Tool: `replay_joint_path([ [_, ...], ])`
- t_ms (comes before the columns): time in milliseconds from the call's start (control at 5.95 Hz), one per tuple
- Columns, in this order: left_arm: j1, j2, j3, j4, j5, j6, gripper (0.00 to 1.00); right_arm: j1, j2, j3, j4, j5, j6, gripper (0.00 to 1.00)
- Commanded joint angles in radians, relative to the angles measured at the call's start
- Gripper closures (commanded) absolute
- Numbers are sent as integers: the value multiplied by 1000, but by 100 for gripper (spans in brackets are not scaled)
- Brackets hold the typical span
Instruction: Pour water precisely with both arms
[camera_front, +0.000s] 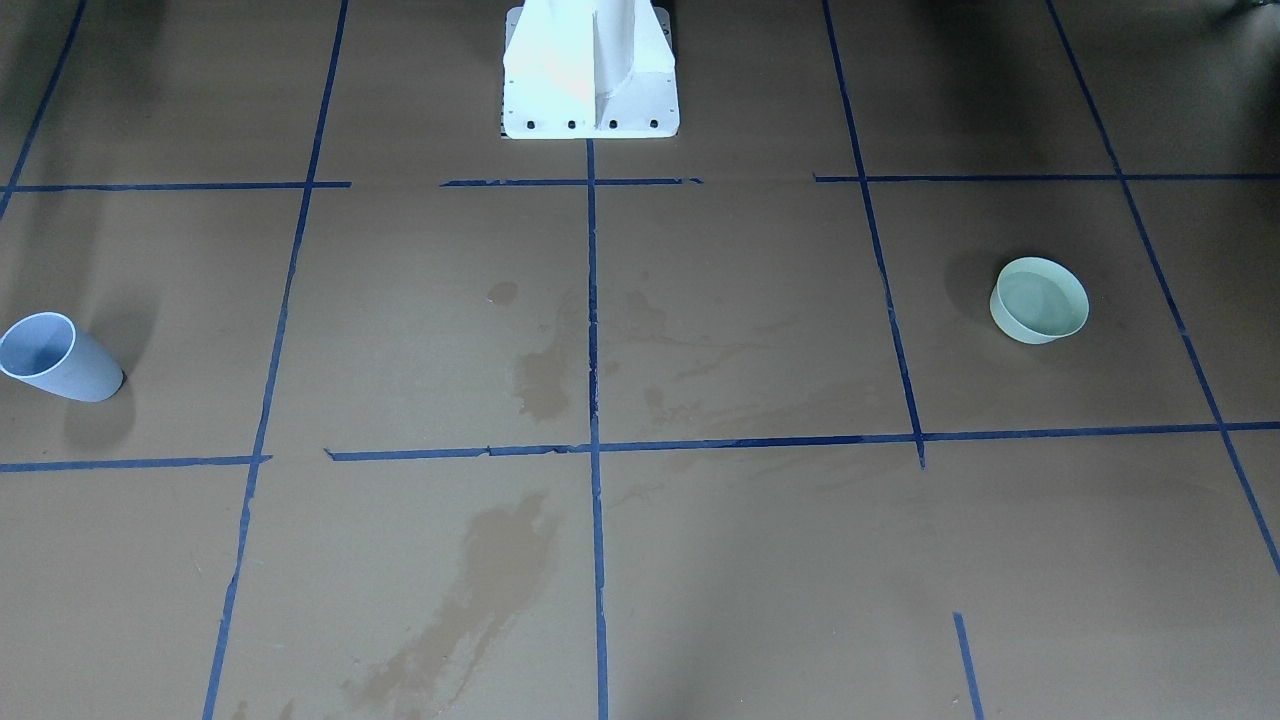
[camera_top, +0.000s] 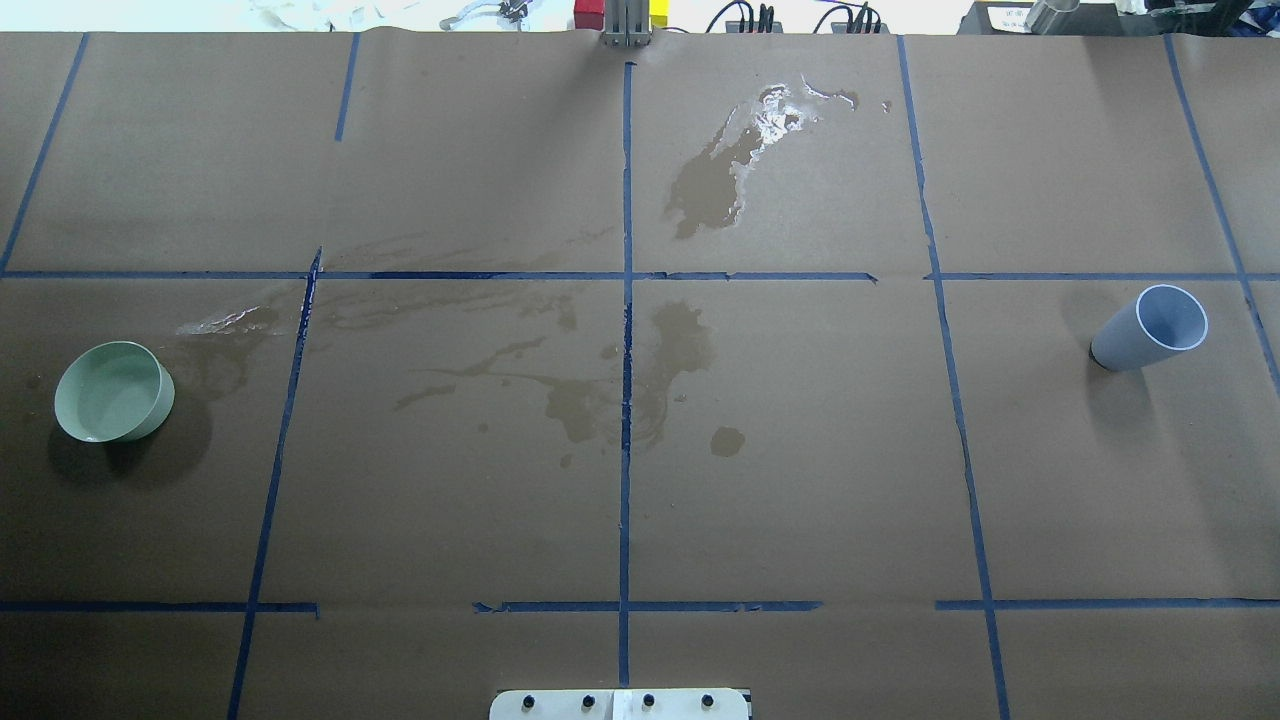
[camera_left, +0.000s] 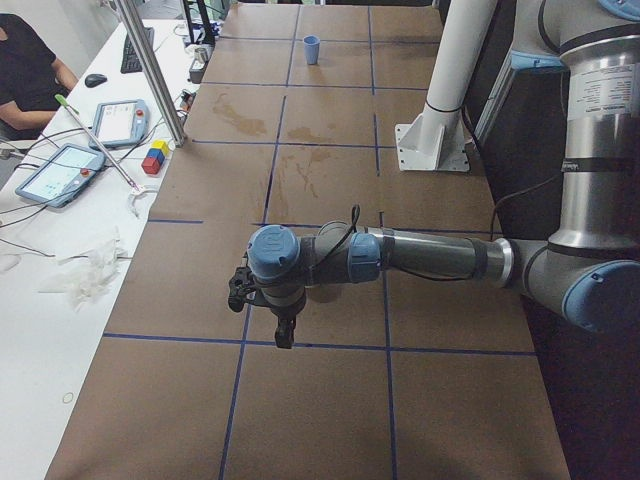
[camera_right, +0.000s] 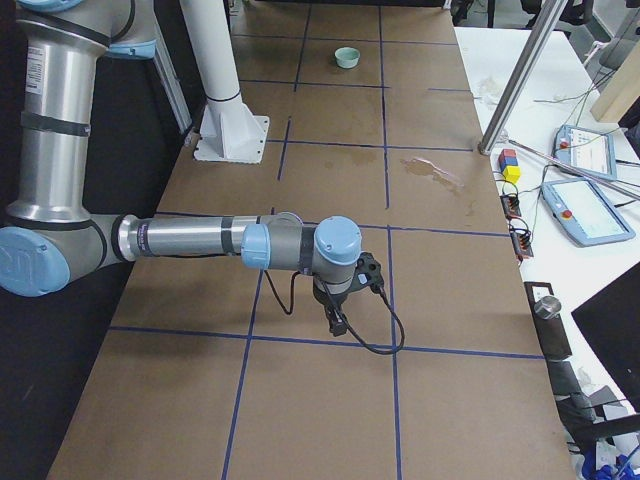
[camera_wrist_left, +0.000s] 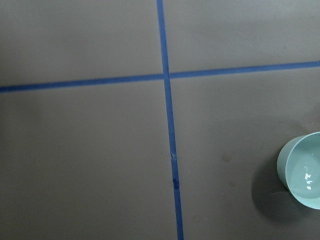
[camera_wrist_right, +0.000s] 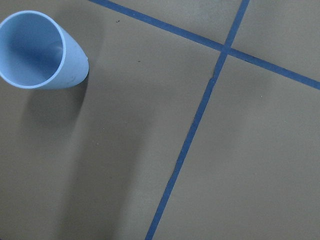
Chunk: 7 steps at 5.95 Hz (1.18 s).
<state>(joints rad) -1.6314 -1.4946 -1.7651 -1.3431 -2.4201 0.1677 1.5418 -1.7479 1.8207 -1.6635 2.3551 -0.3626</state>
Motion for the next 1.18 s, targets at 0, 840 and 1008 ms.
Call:
replay_joint_path([
  [0,4,2,-33,13,27,4,0,1,-1,-1,2,0,1,0],
  [840,19,-3,-32,4,69,-2,0,-9,-2,-3,7,-2,97,0],
  [1008,19,45,-39,-1,79,7,0,-9,-2,6,7,-20,105,0],
])
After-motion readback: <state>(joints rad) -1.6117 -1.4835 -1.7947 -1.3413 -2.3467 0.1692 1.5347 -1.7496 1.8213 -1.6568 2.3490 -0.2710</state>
